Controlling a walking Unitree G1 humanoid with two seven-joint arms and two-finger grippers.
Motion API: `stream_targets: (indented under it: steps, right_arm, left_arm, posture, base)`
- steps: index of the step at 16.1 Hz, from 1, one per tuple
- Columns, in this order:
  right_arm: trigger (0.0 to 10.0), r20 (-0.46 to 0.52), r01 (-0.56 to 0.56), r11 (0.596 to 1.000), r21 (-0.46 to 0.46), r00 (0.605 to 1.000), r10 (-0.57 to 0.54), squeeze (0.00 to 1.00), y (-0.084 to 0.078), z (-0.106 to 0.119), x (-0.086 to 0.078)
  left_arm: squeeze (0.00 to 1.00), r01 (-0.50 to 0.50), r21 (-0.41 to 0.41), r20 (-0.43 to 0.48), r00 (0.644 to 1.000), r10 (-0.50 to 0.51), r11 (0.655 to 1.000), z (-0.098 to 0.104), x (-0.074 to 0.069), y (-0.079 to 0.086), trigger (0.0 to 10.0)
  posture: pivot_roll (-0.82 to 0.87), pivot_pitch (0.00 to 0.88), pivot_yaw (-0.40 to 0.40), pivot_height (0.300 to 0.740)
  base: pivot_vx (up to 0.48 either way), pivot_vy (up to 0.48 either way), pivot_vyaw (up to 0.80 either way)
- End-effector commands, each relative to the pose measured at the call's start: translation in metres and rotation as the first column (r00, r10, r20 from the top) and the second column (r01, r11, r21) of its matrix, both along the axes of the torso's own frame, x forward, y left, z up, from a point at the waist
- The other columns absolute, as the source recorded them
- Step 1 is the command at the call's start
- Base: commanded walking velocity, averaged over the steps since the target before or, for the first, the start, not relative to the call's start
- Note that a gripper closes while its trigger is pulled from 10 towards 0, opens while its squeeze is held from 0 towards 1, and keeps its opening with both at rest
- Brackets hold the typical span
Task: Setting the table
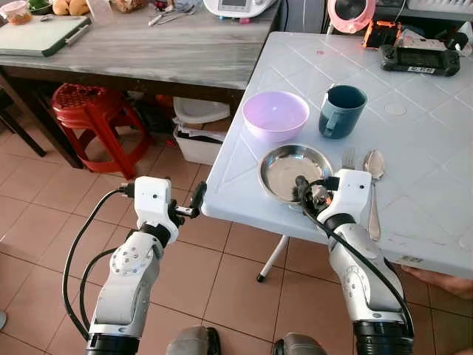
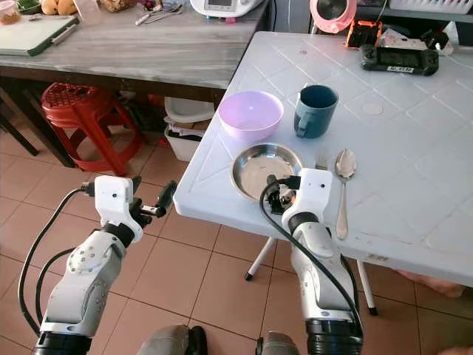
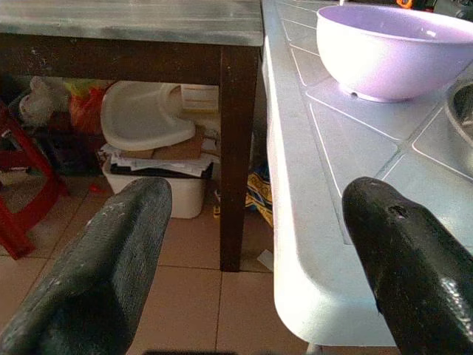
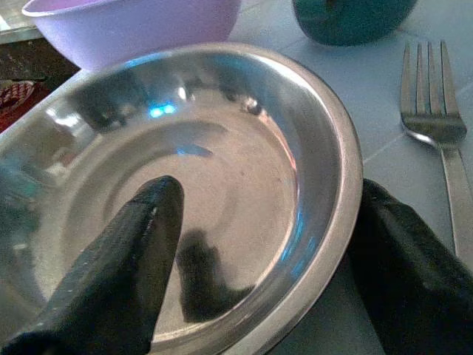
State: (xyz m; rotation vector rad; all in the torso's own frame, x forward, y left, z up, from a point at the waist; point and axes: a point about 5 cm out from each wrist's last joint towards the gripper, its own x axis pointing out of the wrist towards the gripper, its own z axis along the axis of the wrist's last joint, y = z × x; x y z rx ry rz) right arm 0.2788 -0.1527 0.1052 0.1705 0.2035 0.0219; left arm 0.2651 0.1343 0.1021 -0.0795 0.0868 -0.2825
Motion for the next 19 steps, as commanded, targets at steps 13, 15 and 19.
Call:
stream_targets:
  steps: [13, 15, 19]
  right_arm:
    - [0.0, -0.120, 0.045, 0.993, 0.112, 0.992, -0.031, 0.00, -0.002, -0.013, -0.002]
    - [0.0, -0.160, 0.077, 0.988, 0.133, 0.986, -0.055, 0.00, -0.005, -0.018, -0.003]
    - [0.0, -0.169, 0.103, 0.984, 0.148, 0.983, -0.078, 0.00, -0.008, -0.018, -0.001]
  left_arm:
    - [0.00, 0.001, 0.022, 0.019, 1.000, -0.002, 1.000, 0.006, 0.004, 0.001, 10.0]
    - [0.00, 0.003, 0.022, 0.022, 1.000, -0.004, 1.000, 0.006, 0.005, 0.001, 10.0]
    - [0.00, 0.002, 0.025, 0.028, 1.000, -0.003, 1.000, 0.007, 0.006, 0.001, 10.0]
  posture:
    - [-0.02, 0.081, 0.096, 0.740]
    - [-0.02, 0.078, 0.094, 0.740]
    - [-0.02, 0.072, 0.093, 0.740]
  base:
    - [0.000, 0.000, 0.00]
    - [0.000, 0.000, 0.00]
    - [0.000, 0.000, 0.00]
